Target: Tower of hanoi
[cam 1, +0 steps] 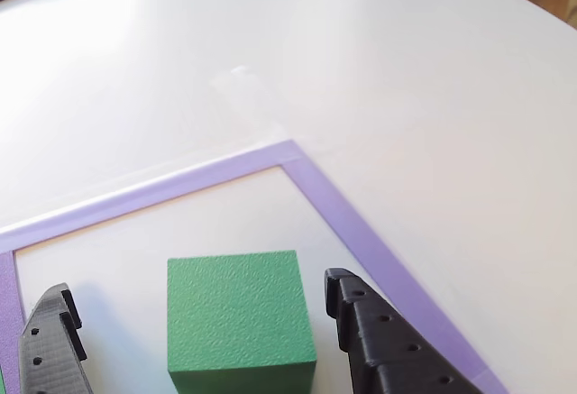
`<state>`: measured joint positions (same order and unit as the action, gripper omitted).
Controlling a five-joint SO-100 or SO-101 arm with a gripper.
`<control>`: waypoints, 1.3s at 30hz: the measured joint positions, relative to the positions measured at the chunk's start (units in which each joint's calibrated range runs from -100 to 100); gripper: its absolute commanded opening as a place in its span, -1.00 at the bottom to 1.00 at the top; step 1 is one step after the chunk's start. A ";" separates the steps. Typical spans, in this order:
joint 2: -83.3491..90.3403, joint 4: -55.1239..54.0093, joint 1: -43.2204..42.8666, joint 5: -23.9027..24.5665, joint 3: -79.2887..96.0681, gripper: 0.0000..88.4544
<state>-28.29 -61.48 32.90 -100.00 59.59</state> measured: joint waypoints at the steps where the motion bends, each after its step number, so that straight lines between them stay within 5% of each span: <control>1: -0.34 0.00 -0.30 0.00 -0.09 -0.37; 39: 0.42 3.75 -1.00 0.38 -0.17 -0.88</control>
<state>-27.87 -57.74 31.90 -99.62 59.42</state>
